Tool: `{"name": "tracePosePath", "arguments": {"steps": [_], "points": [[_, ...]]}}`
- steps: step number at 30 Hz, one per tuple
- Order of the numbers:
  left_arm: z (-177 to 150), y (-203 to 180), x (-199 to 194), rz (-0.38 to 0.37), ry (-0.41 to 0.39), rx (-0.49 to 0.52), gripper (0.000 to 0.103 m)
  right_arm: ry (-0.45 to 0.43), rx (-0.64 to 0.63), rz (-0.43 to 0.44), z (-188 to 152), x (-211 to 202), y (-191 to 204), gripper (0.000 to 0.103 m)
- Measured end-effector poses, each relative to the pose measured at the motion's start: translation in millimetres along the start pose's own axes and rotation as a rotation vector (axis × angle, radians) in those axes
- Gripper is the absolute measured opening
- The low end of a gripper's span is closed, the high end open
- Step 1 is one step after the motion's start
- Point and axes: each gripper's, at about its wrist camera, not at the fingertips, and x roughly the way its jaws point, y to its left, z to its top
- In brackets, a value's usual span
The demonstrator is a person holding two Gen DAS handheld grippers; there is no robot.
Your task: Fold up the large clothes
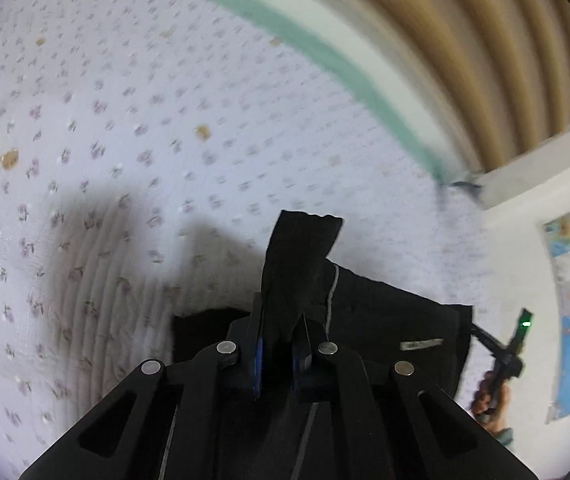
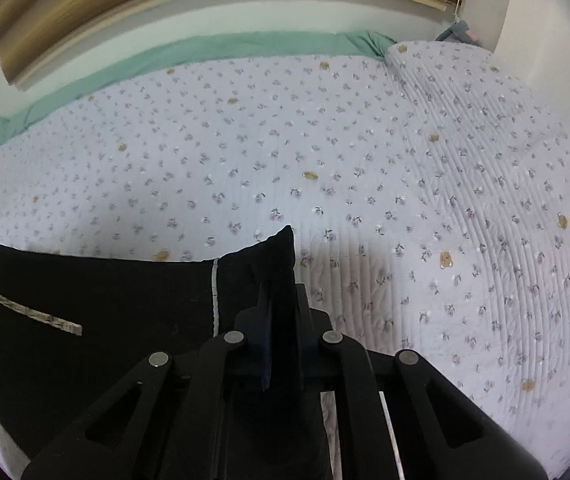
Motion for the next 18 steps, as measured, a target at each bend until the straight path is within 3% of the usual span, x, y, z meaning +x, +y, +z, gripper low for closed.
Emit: {"name": "tracePosePath", "arguments": {"steps": [4, 6, 9, 11, 13, 17, 18], "points": [[-8.8, 40.3, 58.8, 0.077, 0.118, -0.111, 0.011, 0.12, 0.045, 0.004, -12.0, 59.6, 0.1, 0.01], [-13.2, 48.9, 73.0, 0.079, 0.126, -0.132, 0.015, 0.178, 0.061, 0.015, -20.3, 84.1, 1.4, 0.014], [-10.0, 35.8, 60.8, 0.09, 0.123, -0.037, 0.018, 0.197, 0.036, -0.022, -21.6, 88.0, 7.9, 0.024], [-6.5, 27.6, 44.2, 0.116, 0.114, 0.027, 0.034, 0.195, 0.048, -0.016, -17.9, 75.9, 5.8, 0.037], [-2.4, 22.7, 11.9, 0.15, 0.075, 0.046, 0.043, 0.136, 0.072, 0.024, -14.8, 43.6, 3.3, 0.043], [-11.6, -7.6, -49.4, 0.193, -0.026, 0.138, 0.049, 0.016, 0.081, 0.115, -20.2, -31.4, 15.9, 0.066], [-17.0, -19.2, -57.4, 0.188, -0.039, 0.169, 0.05, -0.011, 0.054, 0.144, -26.7, -52.0, 27.8, 0.067]]}}
